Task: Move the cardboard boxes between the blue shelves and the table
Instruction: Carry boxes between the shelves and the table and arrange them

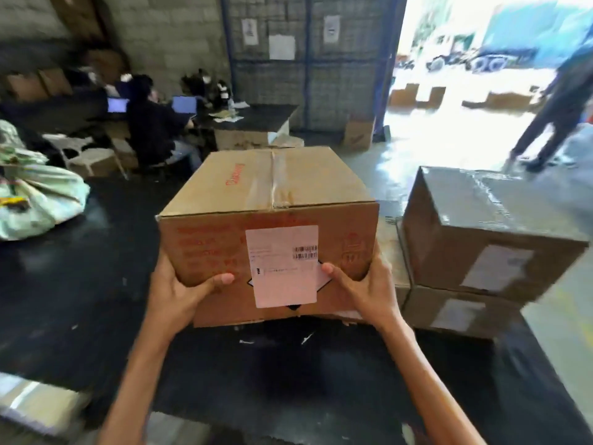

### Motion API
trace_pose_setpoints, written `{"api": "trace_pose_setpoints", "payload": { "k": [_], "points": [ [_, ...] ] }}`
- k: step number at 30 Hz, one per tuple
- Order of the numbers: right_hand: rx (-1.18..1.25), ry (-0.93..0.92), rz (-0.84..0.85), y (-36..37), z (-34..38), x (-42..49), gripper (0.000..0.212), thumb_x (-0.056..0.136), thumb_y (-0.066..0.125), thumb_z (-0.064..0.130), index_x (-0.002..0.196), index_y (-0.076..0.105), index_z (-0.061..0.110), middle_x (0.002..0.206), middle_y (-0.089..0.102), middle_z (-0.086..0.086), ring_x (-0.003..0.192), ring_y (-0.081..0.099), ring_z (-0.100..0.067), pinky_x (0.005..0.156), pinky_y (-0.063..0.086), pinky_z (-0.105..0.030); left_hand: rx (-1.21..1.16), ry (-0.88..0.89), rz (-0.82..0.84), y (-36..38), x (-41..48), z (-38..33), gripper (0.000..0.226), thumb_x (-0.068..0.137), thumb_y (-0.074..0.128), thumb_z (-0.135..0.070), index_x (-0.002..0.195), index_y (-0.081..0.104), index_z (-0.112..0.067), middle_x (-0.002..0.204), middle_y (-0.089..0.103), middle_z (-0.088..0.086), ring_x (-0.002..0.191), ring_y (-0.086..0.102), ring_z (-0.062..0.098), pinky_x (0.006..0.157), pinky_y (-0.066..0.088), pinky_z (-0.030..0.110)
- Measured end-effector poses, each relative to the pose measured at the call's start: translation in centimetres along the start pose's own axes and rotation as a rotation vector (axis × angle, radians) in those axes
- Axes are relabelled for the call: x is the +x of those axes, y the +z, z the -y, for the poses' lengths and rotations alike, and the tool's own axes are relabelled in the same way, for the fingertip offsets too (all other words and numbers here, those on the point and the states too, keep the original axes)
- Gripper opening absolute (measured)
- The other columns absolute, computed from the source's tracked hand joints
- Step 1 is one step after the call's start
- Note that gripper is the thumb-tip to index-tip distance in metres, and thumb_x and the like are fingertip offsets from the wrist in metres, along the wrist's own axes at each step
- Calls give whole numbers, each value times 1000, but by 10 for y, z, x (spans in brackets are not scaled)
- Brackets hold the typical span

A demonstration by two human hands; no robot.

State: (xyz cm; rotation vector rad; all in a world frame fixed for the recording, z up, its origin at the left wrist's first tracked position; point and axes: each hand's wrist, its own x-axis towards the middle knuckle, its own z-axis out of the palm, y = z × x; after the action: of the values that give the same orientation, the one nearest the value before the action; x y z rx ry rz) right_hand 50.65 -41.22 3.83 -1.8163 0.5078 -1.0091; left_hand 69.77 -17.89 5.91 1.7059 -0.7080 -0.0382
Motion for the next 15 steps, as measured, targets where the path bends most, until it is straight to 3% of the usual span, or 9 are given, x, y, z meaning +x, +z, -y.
{"api": "trace_pose_setpoints", "payload": {
  "k": [2,4,7,11,15],
  "points": [
    [-32,19,-78,-27,-4,-12,80,68,85,57,135,49,33,119,72,11,110,68,-4,95,58,-36,-54,11,80,27,3,-4,95,53,96,-24,134,47,-28,112,69,-24,106,62,-13,85,52,12],
    [-65,28,-130,-51,-9,-23,84,70,85,55,139,48,26,121,71,10,113,68,-4,97,57,-36,-93,22,151,52,2,-6,90,52,100,-32,125,47,-36,107,68,-35,101,63,-16,79,51,5],
    [-87,61,-175,-83,-24,-34,95,70,86,54,147,43,19,123,71,10,114,68,-6,98,57,-40,-159,4,207,86,0,-4,94,46,95,-43,128,49,-37,116,70,-24,109,67,-2,90,55,20],
    [-133,120,-173,-110,-44,-36,98,68,86,58,148,41,23,120,72,12,111,69,-5,97,58,-42,-173,-52,266,121,-2,4,118,41,96,-59,143,44,-29,123,69,-13,118,65,9,101,54,43],
    [-182,160,-161,-122,-68,-31,99,68,84,64,149,40,25,119,72,11,111,68,-6,98,57,-44,-131,-82,314,146,0,18,116,47,96,-58,145,41,-31,132,65,-7,124,61,11,106,51,49]
  ]
}}
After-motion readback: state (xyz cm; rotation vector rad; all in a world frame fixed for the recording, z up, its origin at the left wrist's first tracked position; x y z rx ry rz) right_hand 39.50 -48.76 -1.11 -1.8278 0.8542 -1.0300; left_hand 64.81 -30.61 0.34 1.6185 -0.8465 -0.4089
